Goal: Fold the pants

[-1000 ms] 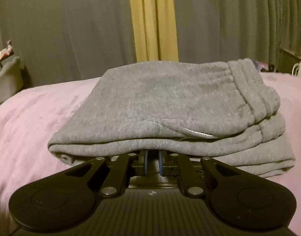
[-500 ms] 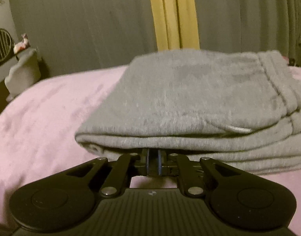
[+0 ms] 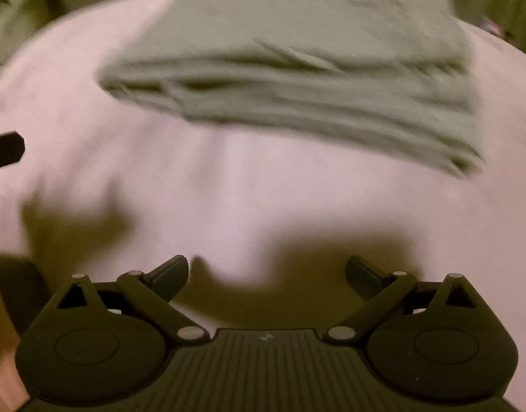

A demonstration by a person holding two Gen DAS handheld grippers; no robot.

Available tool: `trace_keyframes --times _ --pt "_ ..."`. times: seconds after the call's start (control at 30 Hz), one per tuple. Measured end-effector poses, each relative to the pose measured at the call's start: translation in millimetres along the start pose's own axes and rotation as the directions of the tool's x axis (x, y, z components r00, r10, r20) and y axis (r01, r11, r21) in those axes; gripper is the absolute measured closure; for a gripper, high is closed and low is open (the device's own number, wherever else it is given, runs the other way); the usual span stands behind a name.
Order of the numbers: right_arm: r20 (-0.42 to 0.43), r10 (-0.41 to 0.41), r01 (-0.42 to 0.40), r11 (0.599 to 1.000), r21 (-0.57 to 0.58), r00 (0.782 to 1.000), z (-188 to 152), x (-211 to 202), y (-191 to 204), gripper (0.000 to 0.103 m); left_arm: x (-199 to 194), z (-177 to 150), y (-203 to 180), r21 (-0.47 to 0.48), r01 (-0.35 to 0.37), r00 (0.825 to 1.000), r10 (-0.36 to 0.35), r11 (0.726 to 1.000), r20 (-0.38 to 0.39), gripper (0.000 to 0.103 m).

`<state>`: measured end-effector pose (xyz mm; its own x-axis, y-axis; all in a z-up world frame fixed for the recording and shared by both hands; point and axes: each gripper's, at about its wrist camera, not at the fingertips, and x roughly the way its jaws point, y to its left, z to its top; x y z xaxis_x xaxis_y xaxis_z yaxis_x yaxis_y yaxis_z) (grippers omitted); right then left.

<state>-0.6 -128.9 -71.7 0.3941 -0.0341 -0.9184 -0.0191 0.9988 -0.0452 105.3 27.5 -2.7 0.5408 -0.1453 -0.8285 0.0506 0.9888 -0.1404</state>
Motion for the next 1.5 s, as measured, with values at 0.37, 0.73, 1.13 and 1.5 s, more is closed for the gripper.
trace_keyframes --times 0.37,0.73,1.13,1.5 --pt "-0.164 -0.145 0.157 0.985 0.065 0.976 -12.2 -40.6 -34.5 0.005 0.1 -16.4 -73.6 0.164 -0.022 0.98 0.054 0.986 -0.191 0.003" --pt "-0.03 -0.13 0.132 0.988 0.076 0.991 32.5 -87.7 -31.3 0.005 -19.6 29.8 -93.1 0.22 -0.226 0.954 0.262 0.949 -0.147 0.003" --pt "0.07 -0.142 0.135 0.986 0.095 0.987 51.2 -122.0 -31.5 0.005 -31.0 55.0 -113.5 0.232 -0.213 0.95 0.257 0.949 -0.18 0.003" --pt "0.072 -0.134 0.126 0.986 0.105 0.988 53.8 -128.5 -33.0 0.005 -30.8 58.3 -113.0 0.225 -0.215 0.945 0.26 0.95 -0.196 0.003"
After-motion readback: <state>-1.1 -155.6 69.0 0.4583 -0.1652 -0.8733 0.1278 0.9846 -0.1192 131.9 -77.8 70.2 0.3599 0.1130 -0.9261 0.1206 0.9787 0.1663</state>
